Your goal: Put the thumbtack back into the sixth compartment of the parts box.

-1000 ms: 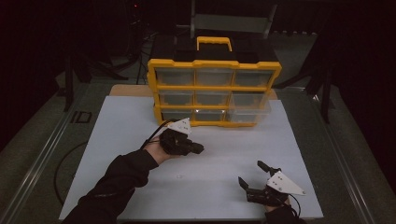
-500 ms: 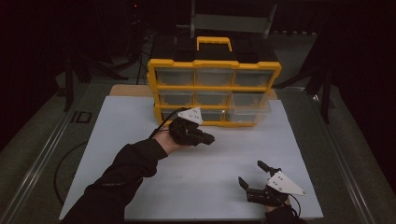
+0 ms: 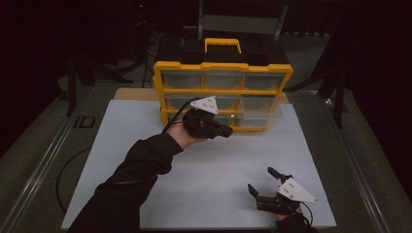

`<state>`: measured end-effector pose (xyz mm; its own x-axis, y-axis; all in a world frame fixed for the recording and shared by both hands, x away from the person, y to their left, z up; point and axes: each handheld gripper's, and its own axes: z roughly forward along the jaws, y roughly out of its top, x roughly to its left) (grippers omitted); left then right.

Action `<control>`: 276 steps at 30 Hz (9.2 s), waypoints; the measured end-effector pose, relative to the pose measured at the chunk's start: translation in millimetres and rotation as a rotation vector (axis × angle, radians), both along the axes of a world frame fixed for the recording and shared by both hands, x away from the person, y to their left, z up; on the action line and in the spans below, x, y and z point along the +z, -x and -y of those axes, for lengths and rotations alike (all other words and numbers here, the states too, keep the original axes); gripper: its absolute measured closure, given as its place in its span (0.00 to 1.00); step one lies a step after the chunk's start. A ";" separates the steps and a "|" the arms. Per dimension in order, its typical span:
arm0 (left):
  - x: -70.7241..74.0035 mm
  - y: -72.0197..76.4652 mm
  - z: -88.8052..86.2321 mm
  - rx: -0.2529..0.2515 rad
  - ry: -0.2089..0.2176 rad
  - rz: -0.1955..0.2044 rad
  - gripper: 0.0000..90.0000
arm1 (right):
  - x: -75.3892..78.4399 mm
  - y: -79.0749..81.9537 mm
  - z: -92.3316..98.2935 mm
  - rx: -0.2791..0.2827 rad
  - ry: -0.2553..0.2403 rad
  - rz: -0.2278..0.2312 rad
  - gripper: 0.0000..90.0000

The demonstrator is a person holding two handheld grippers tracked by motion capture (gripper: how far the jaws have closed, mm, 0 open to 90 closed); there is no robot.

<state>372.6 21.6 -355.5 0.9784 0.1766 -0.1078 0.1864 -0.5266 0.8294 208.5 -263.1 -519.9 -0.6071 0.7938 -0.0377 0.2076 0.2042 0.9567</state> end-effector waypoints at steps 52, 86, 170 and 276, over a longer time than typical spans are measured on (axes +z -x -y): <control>-1.9 -70.8 85.6 0.215 0.044 -0.010 0.93 | 0.5 0.0 4.8 -0.001 -0.030 -0.006 0.11; -1.4 -37.8 23.7 0.131 0.089 -0.049 0.03 | 0.8 0.3 3.2 -0.010 -0.012 -0.002 0.11; -178.4 67.5 -105.6 0.056 -0.174 -0.131 0.77 | -1.5 0.0 -0.5 -0.006 0.008 -0.011 0.11; 23.7 -48.8 53.6 0.085 0.100 0.017 0.96 | -1.1 -0.1 2.4 -0.003 -0.010 -0.006 0.11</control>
<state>421.4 -32.1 -331.8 0.9623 0.2479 -0.1124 0.2120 -0.4237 0.8807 208.6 -265.5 -521.0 -0.6048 0.7960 -0.0262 0.2144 0.1944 0.9572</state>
